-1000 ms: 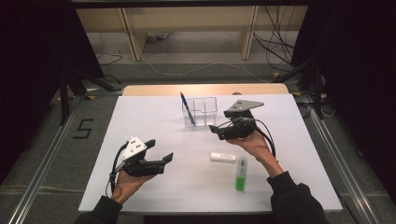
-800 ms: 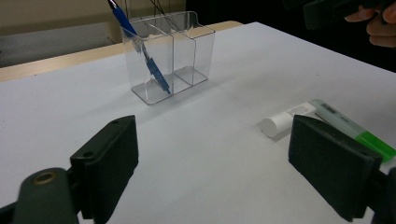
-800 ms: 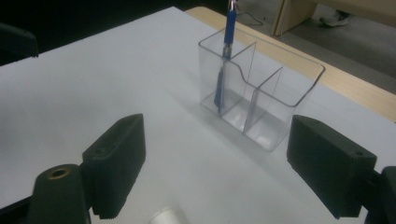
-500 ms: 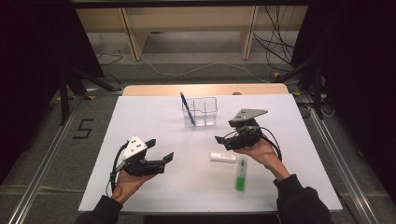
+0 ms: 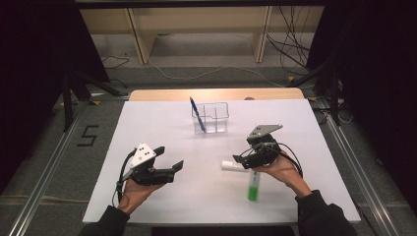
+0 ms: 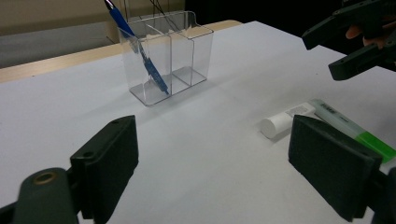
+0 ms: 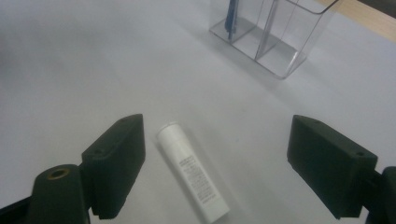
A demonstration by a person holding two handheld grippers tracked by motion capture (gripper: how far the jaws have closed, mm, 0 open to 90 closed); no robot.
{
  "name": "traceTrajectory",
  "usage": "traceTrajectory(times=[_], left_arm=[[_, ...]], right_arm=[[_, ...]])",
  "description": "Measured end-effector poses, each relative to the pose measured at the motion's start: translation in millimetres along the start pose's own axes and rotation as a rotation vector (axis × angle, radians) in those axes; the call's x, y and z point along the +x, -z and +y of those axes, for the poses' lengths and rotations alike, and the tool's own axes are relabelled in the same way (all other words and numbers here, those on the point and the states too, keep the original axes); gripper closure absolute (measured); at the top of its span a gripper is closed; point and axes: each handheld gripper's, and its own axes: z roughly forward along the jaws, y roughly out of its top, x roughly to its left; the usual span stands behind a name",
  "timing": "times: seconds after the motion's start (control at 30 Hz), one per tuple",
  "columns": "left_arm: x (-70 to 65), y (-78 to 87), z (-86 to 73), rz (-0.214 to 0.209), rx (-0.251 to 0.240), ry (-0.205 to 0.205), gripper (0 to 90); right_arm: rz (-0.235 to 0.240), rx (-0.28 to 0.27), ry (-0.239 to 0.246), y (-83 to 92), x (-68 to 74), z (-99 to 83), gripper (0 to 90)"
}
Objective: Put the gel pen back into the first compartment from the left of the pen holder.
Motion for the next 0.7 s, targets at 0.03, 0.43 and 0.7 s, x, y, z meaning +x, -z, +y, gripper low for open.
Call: traceTrajectory(times=[0.03, 0.43, 0.7], left_arm=[[0.0, 0.1, 0.0, -0.001, 0.003, -0.001, 15.6], [0.3, 1.0, 0.1, -0.001, 0.000, 0.001, 15.6], [0.4, 1.1, -0.1, -0.001, 0.001, 0.000, 15.6]], right_arm=[[-0.001, 0.003, 0.001, 0.1, 0.1, -1.2, 20.2], [-0.035, 0.068, -0.075, 3.0, 1.3, -17.8, 18.8], [-0.053, 0.117, -0.123, 2.4, 6.4, -30.7, 17.9]])
